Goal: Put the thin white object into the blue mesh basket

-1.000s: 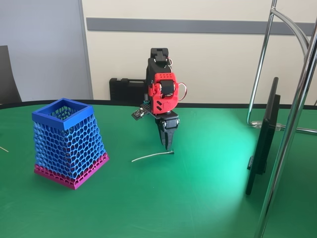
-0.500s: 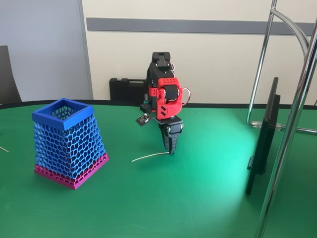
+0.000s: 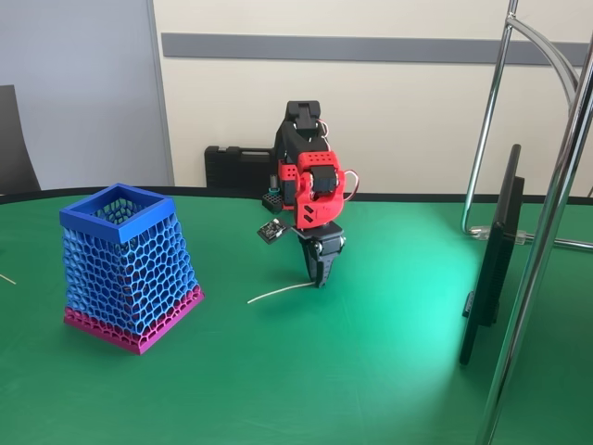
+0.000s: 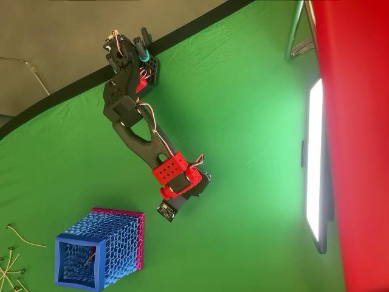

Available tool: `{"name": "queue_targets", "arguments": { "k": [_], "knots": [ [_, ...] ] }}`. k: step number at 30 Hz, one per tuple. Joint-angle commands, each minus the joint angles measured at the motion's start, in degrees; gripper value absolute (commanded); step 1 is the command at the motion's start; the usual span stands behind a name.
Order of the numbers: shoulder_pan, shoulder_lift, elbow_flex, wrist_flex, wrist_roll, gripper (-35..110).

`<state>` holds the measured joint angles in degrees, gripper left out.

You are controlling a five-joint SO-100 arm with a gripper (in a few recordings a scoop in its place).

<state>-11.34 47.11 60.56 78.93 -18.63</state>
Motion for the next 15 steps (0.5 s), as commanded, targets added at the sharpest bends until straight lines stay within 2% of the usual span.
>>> {"name": "queue_targets", "arguments": {
  "k": [1, 12, 15],
  "knots": [
    [0.1, -0.3, -3.3, 1.1, -0.5, 8],
    [0.9, 0.4, -6.6, 1.1, -0.4, 2],
    [0.9, 3.8, -6.9, -1.6, 0.4, 1]
  ]
}}
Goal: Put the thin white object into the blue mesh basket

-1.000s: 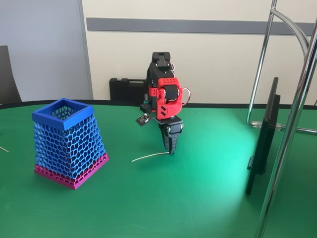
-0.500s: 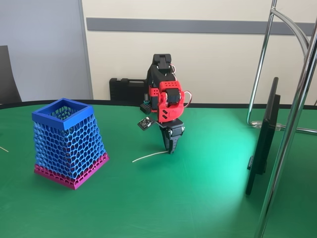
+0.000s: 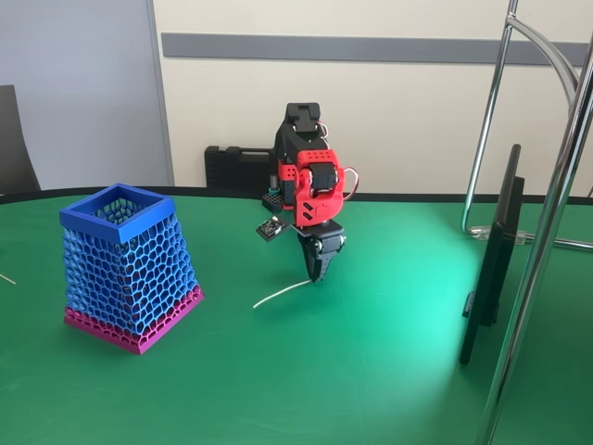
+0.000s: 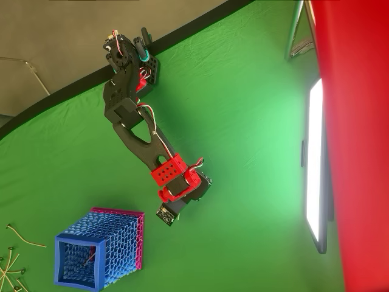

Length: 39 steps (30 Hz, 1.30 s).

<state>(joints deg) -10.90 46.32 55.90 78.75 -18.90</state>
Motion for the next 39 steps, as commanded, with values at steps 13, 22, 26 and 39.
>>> {"name": "queue_targets", "arguments": {
  "k": [13, 22, 26, 39],
  "knots": [
    [4.5, 27.5, 7.0, -33.1, 11.1, 1],
    [11.8, 36.0, 14.3, -54.5, 34.5, 0],
    [15.9, 35.8, 10.1, -54.5, 46.6, 0],
    [27.9, 27.5, -5.7, -50.4, 72.9, 0]
  ]
}}
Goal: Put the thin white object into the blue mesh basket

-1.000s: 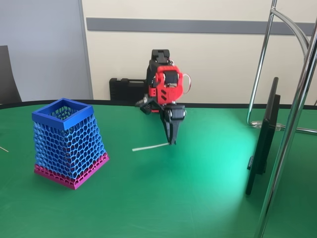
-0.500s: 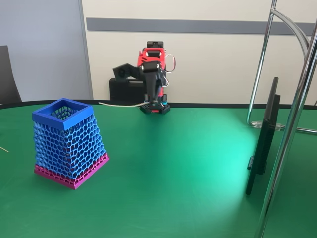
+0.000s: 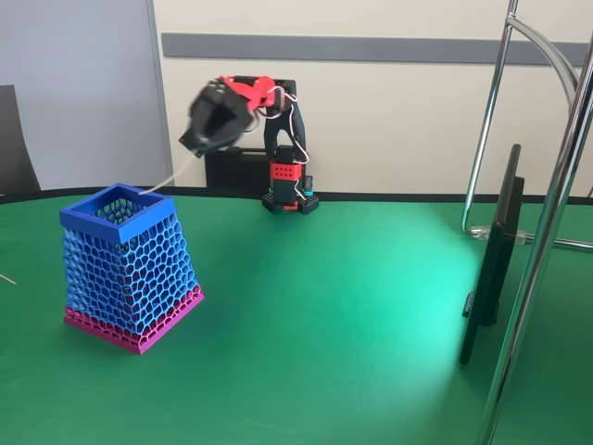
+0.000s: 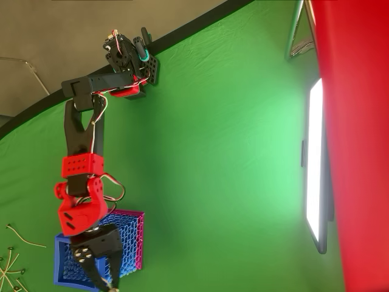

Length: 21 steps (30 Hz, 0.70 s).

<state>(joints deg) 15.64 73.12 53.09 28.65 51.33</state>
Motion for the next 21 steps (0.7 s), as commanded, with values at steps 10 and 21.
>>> {"name": "queue_targets", "arguments": {
  "k": [10, 21],
  "knots": [
    [8.7, -0.6, 0.2, -2.9, 12.6, 0],
    [14.7, 7.8, 22.5, -17.9, 10.6, 0]
  ]
}}
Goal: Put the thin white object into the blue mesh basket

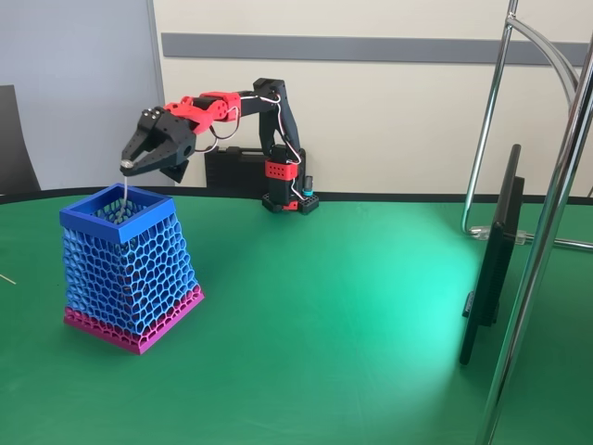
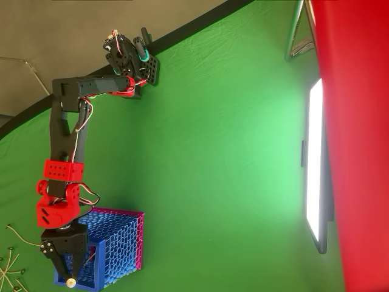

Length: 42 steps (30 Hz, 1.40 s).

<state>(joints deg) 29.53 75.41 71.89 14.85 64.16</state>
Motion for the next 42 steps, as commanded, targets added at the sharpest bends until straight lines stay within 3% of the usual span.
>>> {"name": "queue_targets", "arguments": {
  "k": [1, 9, 15, 18, 22, 31, 36, 42],
  "knots": [
    [0.9, 6.9, 6.0, -5.4, -3.4, 0],
    [3.9, 17.1, 22.1, -13.1, -12.3, 1],
    [6.9, 22.7, 29.2, -13.9, -17.6, 13],
    [8.6, 25.7, 36.7, -22.7, -20.7, 13],
    [10.0, 29.7, 42.7, -27.2, -24.6, 15],
    [9.5, 38.0, 50.2, -27.4, -30.8, 17],
    [3.6, 46.9, 58.1, -27.4, -41.7, 18],
    [-4.7, 57.0, 63.9, -15.8, -49.8, 18]
  ]
}}
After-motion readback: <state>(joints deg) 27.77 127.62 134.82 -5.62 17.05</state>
